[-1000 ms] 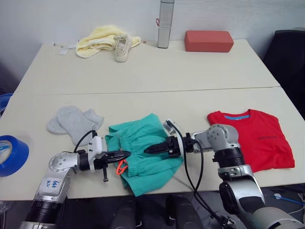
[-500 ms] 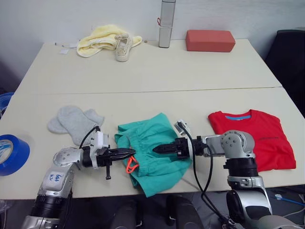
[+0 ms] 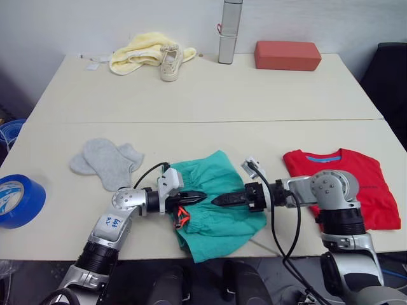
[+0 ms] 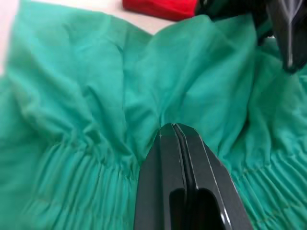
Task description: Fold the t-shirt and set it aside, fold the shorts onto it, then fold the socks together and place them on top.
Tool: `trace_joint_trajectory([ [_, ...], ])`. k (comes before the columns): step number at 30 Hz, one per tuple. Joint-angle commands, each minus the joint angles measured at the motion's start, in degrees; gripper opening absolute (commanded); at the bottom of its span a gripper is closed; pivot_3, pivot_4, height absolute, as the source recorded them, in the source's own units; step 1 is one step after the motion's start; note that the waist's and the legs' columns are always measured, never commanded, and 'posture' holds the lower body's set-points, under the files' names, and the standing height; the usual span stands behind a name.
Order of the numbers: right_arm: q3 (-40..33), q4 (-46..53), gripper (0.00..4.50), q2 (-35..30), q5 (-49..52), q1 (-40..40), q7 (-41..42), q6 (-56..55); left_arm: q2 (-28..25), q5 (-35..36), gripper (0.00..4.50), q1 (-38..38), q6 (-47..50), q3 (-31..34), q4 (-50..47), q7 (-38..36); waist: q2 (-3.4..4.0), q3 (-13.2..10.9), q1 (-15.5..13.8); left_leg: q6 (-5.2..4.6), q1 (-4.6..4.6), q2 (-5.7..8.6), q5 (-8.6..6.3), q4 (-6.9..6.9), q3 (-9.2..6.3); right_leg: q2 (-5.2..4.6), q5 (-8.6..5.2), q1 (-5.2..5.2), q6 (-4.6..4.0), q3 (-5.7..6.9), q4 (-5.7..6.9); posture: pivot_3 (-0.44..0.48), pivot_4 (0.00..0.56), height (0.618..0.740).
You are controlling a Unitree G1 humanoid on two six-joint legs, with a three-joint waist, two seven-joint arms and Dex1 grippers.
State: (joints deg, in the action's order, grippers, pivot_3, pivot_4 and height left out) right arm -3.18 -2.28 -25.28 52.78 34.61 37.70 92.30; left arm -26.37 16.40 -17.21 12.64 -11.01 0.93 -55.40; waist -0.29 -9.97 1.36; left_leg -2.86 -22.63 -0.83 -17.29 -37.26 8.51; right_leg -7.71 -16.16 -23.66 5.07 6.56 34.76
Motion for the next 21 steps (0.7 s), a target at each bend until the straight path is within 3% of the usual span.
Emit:
trace_joint_trajectory([
  [1, -0.21, -0.55, 4.47, -4.64, -1.06, 0.7, 1.44, -0.71, -1.92, -0.84, 0.0, 2.38, -1.41, 0.05, 0.26, -1.95, 0.0, 0.0, 0.1, -0.05, 0.0, -0.01, 0.03, 0.0, -0.01, 0.0, -0.01, 0.0, -0.01, 0.02, 0.0, 0.0, 0.15, 0.74],
  [12, 9.66, -12.41, 4.47, -14.45, -7.33, 2.51, 16.18, -12.99, -2.73, -1.07, 0.0, 3.66, -3.35, 0.56, 0.21, -3.07, 0.0, 0.0, -0.69, 0.01, 0.04, 0.03, -0.1, -0.14, -0.02, -0.13, 0.09, 0.12, 0.07, 0.03, -0.08, 0.0, 0.15, 0.74],
  [21, 8.71, -7.38, 4.47, -10.69, -6.64, 1.14, 14.91, -12.88, -1.97, -1.22, 0.0, 4.3, -3.96, 0.59, -0.49, -1.88, 0.0, 0.0, -1.13, 0.04, 0.08, 0.02, -0.1, -0.12, -0.02, -0.15, 0.11, 0.12, 0.03, 0.03, -0.08, 0.0, 0.15, 0.74],
])
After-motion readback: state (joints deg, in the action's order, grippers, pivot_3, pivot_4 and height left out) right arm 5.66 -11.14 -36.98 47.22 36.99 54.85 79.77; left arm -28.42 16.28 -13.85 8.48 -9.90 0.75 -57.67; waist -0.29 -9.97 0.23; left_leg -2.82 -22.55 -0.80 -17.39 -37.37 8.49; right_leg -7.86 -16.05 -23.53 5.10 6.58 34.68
